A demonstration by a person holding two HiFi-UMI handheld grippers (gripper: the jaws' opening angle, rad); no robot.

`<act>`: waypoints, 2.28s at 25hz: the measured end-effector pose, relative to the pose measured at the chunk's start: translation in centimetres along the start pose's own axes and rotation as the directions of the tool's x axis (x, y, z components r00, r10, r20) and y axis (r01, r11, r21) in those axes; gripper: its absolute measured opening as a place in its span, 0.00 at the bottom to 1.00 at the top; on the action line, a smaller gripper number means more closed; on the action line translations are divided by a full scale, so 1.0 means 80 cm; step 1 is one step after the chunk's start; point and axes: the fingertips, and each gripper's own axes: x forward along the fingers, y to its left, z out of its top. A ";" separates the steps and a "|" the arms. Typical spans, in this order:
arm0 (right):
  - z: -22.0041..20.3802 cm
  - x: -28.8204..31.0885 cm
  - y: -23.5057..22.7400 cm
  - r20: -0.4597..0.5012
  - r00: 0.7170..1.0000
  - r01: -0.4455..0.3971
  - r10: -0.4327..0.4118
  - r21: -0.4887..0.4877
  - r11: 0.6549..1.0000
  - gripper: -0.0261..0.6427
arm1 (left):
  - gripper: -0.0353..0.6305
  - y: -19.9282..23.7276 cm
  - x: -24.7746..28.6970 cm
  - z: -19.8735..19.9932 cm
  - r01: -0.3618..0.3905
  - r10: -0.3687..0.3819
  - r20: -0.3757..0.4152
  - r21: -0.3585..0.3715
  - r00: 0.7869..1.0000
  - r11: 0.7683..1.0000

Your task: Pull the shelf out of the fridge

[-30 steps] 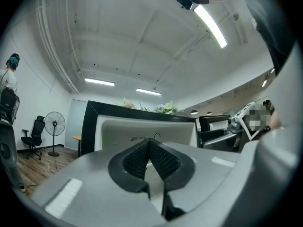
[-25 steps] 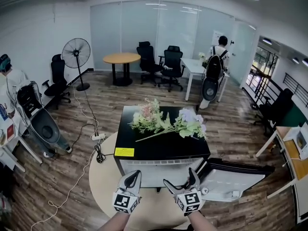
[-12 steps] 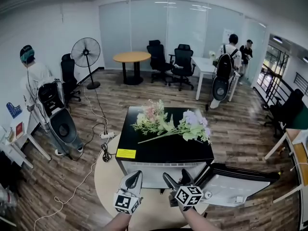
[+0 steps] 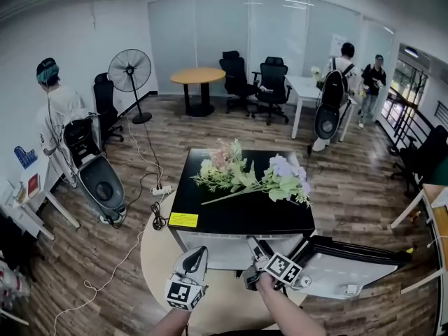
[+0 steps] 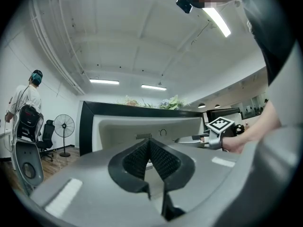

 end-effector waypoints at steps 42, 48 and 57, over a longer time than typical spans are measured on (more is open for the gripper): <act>0.023 0.040 -0.031 0.237 0.972 -0.133 0.013 0.501 0.855 0.09 | 0.05 -0.006 -0.020 -0.006 0.015 -0.015 -0.031 0.013 0.999 1.000; 0.021 0.034 -0.027 0.232 0.973 -0.127 0.009 0.499 0.857 0.09 | 0.05 -0.005 -0.023 -0.001 0.008 -0.008 -0.024 0.013 1.000 1.000; 0.013 0.020 -0.027 0.212 0.977 -0.087 -0.023 0.498 0.863 0.09 | 0.05 -0.008 -0.024 0.000 0.007 -0.007 -0.018 0.011 1.000 1.000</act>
